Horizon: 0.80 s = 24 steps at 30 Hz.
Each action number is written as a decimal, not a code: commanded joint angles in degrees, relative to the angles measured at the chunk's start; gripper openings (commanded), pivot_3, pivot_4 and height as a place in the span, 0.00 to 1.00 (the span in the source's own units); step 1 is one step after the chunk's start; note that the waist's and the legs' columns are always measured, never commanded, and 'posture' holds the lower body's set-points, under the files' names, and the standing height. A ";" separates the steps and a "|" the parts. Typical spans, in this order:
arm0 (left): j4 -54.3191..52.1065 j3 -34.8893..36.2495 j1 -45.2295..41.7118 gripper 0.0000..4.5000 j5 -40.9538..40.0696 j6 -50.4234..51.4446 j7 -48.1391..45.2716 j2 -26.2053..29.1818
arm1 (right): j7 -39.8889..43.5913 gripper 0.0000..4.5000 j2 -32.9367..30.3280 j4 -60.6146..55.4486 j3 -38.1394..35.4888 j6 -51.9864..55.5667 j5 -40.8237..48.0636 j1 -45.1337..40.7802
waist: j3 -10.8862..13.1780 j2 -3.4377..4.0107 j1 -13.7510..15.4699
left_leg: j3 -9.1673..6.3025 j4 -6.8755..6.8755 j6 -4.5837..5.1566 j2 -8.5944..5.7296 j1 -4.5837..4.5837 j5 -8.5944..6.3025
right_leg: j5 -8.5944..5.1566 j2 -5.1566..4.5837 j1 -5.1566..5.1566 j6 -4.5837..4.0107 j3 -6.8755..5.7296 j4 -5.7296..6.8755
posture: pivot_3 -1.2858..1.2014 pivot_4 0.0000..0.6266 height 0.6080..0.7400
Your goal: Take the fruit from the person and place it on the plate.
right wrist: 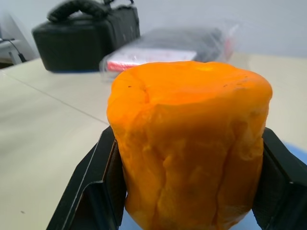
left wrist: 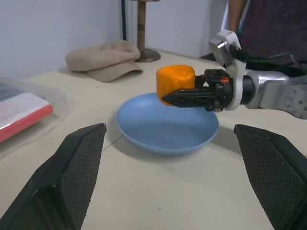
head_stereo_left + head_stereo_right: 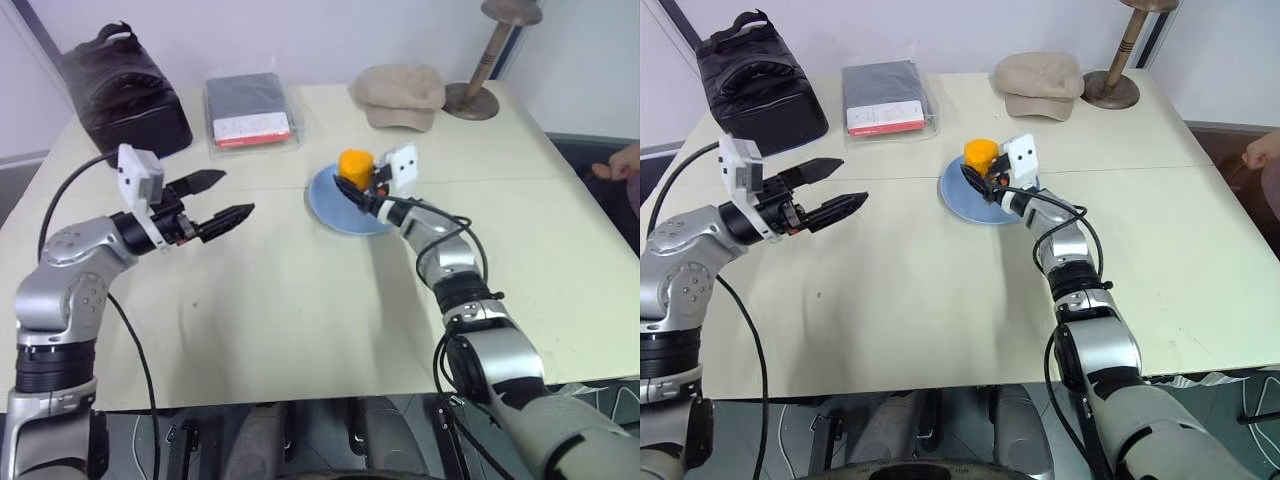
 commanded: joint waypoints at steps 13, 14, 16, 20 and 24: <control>-0.92 2.76 -0.59 1.00 1.26 -2.26 3.29 0.85 | 2.29 0.99 -2.37 -6.63 -4.09 -1.28 0.98 -1.13 | 0.02 0.03 -0.01 | 0.00 -0.02 -0.01 0.00 0.00 0.00 | 0.00 -0.02 -0.03 0.00 0.00 0.01 | 0.52 0.24 1.00; -0.52 3.16 -0.39 1.00 1.77 -2.72 3.94 0.93 | 2.40 0.99 -3.24 -10.61 -4.48 0.48 1.72 -0.13 | 0.02 0.03 0.09 | -0.01 -0.02 -0.01 0.00 -0.02 0.00 | 0.00 -0.02 -0.05 0.00 0.00 0.02 | 0.52 0.24 1.00; 0.19 3.89 0.24 1.00 2.71 -3.68 5.01 0.89 | 2.39 0.99 -5.17 -18.08 -5.10 4.23 2.79 2.19 | 0.02 0.03 0.20 | -0.01 -0.02 -0.01 0.00 -0.03 0.00 | 0.00 -0.04 -0.06 0.00 0.00 0.01 | 0.52 0.24 1.00; 0.99 5.45 3.54 1.00 4.96 -5.52 7.02 0.78 | 2.18 0.99 -11.10 -33.47 -7.25 13.25 5.49 9.11 | 0.01 0.02 0.38 | -0.01 -0.02 0.00 -0.01 -0.03 0.00 | 0.00 -0.08 -0.04 0.00 0.00 -0.02 | 0.52 0.24 1.00; 1.19 7.92 7.58 1.00 5.27 -7.57 9.82 -1.49 | -0.33 0.99 -17.59 -44.21 -12.06 20.37 7.04 18.29 | 0.01 0.02 0.60 | -0.01 -0.04 0.01 -0.01 -0.05 -0.01 | -0.01 -0.15 -0.03 -0.01 0.01 -0.05 | 0.52 0.24 1.00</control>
